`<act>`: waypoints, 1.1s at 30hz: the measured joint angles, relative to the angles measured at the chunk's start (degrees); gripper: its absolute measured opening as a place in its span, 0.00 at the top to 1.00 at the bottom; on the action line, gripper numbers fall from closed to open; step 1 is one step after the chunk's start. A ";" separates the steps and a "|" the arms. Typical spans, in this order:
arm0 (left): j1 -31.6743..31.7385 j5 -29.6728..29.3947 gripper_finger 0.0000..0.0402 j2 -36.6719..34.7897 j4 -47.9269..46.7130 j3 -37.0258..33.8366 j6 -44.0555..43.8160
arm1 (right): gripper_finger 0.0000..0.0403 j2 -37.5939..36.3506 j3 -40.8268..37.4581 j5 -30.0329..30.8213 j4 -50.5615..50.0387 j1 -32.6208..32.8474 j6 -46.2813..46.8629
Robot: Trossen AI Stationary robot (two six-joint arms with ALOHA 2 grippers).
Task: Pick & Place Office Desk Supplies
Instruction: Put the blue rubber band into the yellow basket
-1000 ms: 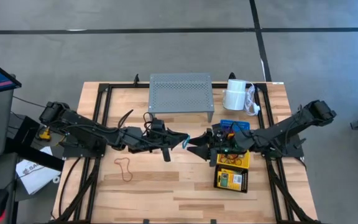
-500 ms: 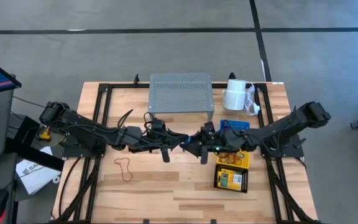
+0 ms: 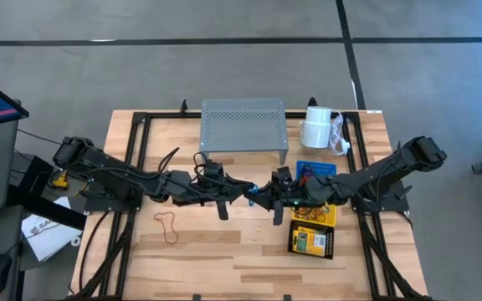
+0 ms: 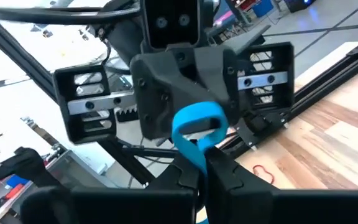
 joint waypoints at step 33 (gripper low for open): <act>-4.55 2.29 0.63 -21.44 -33.53 0.04 -3.25 | 1.00 -30.59 0.00 2.46 -58.82 2.01 10.70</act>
